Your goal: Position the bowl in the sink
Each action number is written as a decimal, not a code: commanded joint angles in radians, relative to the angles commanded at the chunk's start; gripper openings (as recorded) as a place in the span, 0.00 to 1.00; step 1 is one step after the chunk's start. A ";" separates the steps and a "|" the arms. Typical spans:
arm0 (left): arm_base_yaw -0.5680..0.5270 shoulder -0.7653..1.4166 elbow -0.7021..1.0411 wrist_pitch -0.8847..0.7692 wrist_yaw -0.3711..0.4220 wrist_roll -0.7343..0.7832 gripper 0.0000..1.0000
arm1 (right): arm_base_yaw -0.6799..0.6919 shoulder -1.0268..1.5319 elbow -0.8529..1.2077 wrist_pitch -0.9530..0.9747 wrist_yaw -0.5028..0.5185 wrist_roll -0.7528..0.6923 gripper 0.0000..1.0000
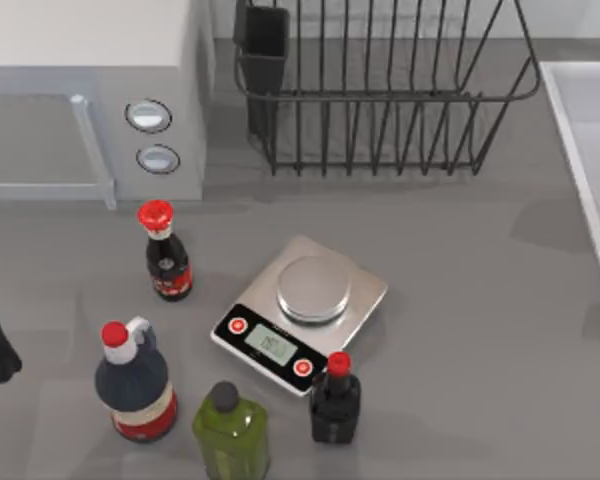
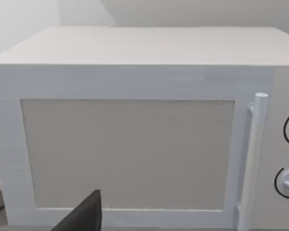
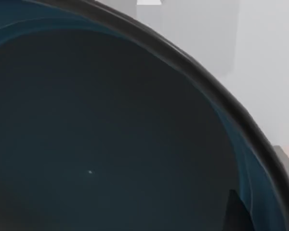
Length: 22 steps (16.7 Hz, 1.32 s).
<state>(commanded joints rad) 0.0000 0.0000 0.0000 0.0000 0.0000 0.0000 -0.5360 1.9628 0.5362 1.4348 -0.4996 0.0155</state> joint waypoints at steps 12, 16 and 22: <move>0.000 0.000 0.000 0.000 0.000 0.000 1.00 | 0.008 0.254 -0.047 0.299 0.007 -0.001 0.08; 0.000 0.000 0.000 0.000 0.000 0.000 1.00 | 0.008 0.254 -0.047 0.299 0.007 -0.001 0.38; 0.000 0.000 0.000 0.000 0.000 0.000 1.00 | 0.008 0.254 -0.047 0.299 0.007 -0.001 0.83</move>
<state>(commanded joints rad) 0.0000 0.0000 0.0000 0.0000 0.0000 0.0000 -0.5280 2.2165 0.4893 1.7343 -0.4924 0.0146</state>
